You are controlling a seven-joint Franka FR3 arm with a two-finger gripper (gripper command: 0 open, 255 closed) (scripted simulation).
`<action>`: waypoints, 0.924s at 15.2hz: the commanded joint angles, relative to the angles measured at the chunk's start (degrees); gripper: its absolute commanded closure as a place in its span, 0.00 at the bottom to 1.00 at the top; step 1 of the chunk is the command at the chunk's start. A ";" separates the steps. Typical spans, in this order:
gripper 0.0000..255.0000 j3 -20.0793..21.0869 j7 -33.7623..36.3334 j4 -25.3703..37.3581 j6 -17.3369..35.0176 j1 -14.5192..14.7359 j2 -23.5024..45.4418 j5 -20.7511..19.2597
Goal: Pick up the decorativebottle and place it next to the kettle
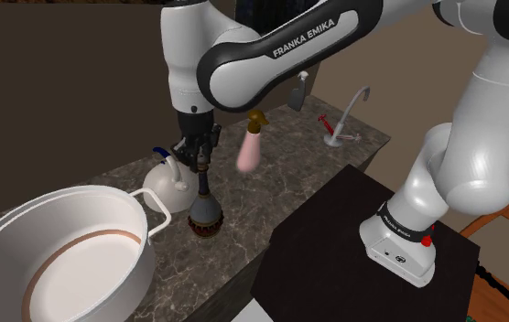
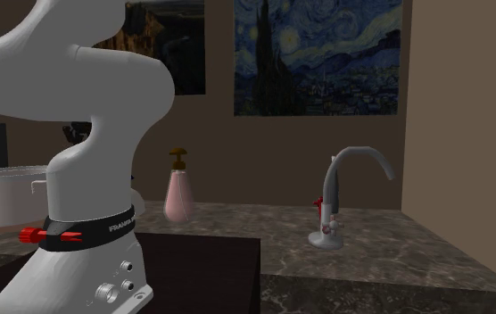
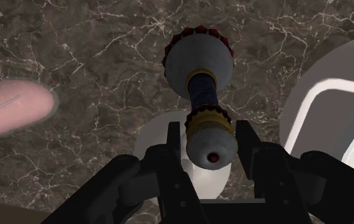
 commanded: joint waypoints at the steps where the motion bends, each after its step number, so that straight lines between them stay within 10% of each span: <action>1: 1.00 0.00 0.01 -0.01 0.10 0.00 -0.01 -0.01; 5: 1.00 0.00 0.01 -0.01 0.10 0.00 -0.01 -0.01; 6: 0.00 0.00 0.01 -0.03 0.11 0.00 -0.02 -0.01; 14: 0.00 0.19 -0.50 3.23 -5.21 -0.14 -2.16 0.74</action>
